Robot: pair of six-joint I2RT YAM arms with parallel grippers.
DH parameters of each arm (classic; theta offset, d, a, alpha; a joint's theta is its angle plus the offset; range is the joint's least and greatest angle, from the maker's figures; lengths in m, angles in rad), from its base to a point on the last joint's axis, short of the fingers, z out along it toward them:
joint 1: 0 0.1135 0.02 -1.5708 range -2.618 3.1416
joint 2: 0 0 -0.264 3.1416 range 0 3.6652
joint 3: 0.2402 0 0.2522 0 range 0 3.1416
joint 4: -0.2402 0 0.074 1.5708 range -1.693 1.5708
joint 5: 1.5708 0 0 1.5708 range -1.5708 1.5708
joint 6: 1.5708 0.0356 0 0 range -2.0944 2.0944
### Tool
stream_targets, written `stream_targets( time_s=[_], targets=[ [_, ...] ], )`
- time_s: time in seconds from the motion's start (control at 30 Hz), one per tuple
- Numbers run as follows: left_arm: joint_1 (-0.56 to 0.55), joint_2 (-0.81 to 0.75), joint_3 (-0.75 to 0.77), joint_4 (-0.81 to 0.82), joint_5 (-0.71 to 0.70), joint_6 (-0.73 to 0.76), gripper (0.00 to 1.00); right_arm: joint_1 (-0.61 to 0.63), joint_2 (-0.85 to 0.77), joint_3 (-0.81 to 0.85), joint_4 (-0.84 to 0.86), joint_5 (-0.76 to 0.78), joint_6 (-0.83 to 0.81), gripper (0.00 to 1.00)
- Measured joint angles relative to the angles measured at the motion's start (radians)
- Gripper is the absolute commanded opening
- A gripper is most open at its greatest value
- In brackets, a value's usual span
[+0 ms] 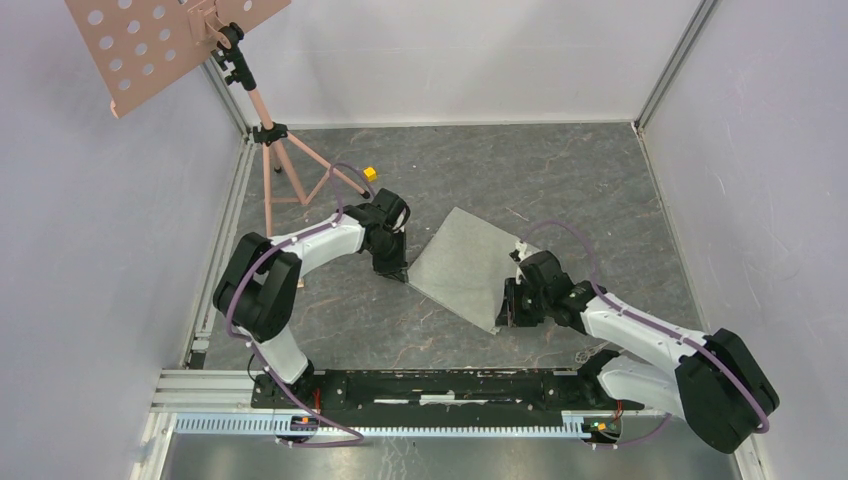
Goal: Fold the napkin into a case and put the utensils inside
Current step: Smooth out the square-folded napkin at the center of the board.
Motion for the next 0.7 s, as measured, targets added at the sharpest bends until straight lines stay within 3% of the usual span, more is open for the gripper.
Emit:
stream_targets(
  time_s=[0.07, 0.2, 0.23, 0.37, 0.47, 0.7],
  targets=[
    [0.003, 0.0, 0.0, -0.008, -0.01, 0.01, 0.31, 0.001, -0.012, -0.001, -0.027, 0.0, -0.004, 0.39],
    [0.011, -0.013, 0.003, -0.053, -0.026, 0.024, 0.44, 0.001, -0.065, 0.023, -0.122, 0.002, -0.031, 0.6],
    [0.011, -0.024, 0.006, -0.069, -0.026, 0.028, 0.46, 0.0, -0.074, 0.04, -0.144, 0.01, -0.04, 0.62],
    [0.013, -0.076, 0.04, -0.111, -0.008, 0.036, 0.42, -0.019, -0.072, 0.165, -0.185, 0.024, -0.115, 0.6],
    [0.013, -0.088, 0.081, -0.106, 0.032, 0.036, 0.38, -0.062, -0.006, 0.247, -0.13, 0.0, -0.156, 0.52],
    [0.013, -0.009, 0.142, -0.04, 0.087, 0.036, 0.31, -0.094, 0.206, 0.237, 0.073, -0.134, -0.165, 0.47]
  ],
)
